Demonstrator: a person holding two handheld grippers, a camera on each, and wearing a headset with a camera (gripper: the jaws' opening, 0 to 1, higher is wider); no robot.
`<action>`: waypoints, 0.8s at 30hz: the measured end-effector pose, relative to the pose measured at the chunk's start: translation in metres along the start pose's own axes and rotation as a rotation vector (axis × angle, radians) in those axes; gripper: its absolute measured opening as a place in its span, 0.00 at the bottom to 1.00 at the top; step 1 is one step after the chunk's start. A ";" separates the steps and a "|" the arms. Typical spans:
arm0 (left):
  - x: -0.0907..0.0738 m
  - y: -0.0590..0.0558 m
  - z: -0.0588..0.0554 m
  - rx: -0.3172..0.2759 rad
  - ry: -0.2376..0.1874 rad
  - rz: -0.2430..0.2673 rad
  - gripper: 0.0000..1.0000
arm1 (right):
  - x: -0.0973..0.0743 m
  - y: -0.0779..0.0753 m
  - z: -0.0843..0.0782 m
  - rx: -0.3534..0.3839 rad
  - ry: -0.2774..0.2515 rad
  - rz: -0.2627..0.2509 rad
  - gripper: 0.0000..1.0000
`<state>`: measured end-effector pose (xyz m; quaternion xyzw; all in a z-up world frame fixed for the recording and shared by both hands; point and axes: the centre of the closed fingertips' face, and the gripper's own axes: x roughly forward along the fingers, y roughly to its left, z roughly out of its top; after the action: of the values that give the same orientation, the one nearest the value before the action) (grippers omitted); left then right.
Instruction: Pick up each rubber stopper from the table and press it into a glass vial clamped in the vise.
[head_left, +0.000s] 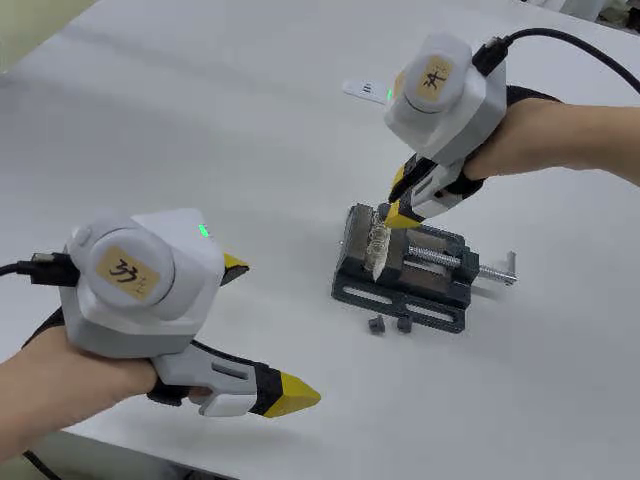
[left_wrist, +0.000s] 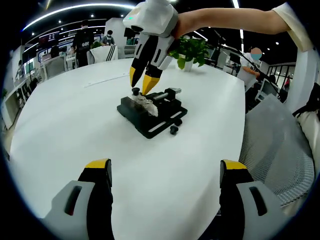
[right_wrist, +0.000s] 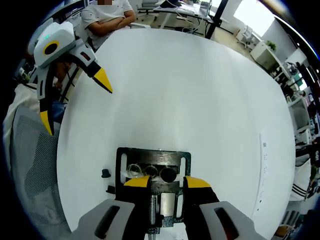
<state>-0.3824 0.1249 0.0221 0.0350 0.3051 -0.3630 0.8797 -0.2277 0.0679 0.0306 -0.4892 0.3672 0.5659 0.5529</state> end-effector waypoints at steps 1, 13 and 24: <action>0.000 0.000 0.000 -0.001 -0.001 -0.001 0.88 | -0.002 -0.001 0.000 0.001 -0.004 0.000 0.22; -0.003 0.012 0.008 -0.001 -0.019 0.019 0.89 | -0.024 0.001 0.010 0.033 -0.063 0.089 0.04; -0.003 0.018 0.002 -0.015 -0.008 0.024 0.89 | -0.013 0.007 0.011 0.041 -0.052 0.140 0.03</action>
<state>-0.3709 0.1388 0.0227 0.0303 0.3037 -0.3502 0.8856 -0.2380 0.0744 0.0454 -0.4358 0.3978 0.6080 0.5312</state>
